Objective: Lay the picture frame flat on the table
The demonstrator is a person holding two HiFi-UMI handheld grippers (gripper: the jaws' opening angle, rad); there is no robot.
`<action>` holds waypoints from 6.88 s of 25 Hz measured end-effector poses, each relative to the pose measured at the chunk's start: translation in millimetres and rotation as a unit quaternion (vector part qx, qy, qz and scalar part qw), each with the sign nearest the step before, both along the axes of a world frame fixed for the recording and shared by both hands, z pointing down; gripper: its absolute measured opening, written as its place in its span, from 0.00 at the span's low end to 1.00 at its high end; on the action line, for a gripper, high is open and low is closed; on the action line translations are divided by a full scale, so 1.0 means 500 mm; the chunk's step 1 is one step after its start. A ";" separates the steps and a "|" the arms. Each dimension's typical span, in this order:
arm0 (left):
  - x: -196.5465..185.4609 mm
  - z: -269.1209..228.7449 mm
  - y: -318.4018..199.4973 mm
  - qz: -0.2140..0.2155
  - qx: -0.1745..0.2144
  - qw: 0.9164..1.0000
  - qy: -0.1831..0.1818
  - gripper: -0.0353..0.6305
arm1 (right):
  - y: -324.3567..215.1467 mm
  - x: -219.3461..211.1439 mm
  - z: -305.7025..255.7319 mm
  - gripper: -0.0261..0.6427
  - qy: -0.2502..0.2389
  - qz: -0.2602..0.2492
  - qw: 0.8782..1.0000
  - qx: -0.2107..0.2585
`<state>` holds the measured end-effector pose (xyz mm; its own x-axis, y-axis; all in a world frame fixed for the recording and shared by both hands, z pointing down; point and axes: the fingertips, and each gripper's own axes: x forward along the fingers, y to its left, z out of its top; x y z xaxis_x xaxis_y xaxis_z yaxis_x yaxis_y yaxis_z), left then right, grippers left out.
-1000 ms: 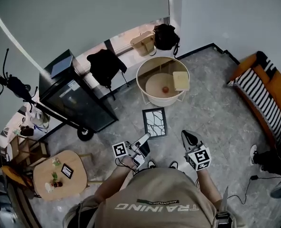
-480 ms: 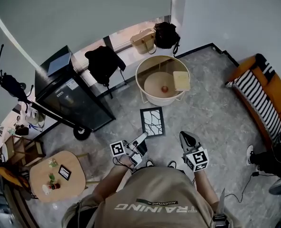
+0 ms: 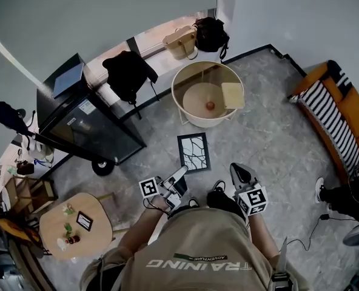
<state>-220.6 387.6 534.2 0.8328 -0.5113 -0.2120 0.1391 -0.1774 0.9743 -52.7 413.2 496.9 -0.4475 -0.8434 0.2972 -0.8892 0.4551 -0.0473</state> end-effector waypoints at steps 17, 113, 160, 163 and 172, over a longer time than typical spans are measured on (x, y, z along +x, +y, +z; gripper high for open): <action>0.113 -0.019 -0.249 -0.030 0.004 0.999 -0.021 0.17 | -0.335 0.101 -0.020 0.05 -0.024 -0.046 0.998 0.038; 0.340 0.876 -1.612 -0.054 -0.170 0.977 -0.116 0.17 | -1.391 0.342 0.703 0.05 -0.024 -0.024 0.988 -0.151; 0.396 0.713 -1.447 0.045 0.133 0.792 -0.594 0.26 | -1.375 0.287 0.579 0.05 -0.033 -0.049 0.991 -0.120; 0.435 0.583 -1.392 0.050 0.185 0.788 -0.585 0.23 | -1.373 0.290 0.479 0.05 -0.037 -0.044 0.994 -0.094; 0.464 0.175 -1.310 -0.017 0.298 0.775 -0.557 0.06 | -1.284 0.273 0.192 0.05 -0.039 -0.029 0.997 -0.054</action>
<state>11.6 -267.3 621.7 0.6572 -0.6242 0.4224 -0.7437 -0.6280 0.2290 83.8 -228.5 592.7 -0.5192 -0.7809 0.3474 -0.8536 0.4937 -0.1662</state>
